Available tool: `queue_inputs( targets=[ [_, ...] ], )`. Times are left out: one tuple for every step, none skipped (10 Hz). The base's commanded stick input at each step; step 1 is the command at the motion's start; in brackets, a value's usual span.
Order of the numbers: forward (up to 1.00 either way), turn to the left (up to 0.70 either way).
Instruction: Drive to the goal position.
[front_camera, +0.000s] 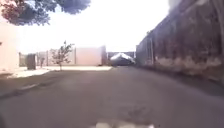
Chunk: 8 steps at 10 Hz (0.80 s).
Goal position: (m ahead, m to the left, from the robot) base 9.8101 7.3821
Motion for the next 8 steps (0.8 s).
queue_inputs(
  targets=[
    [1.0, 0.0],
    [1.0, 0.0],
    [1.0, 0.0],
    [1.0, 0.0],
    [1.0, 0.0],
    [1.0, 0.0],
    [1.0, 0.0],
    [1.0, 0.0]
  ],
)
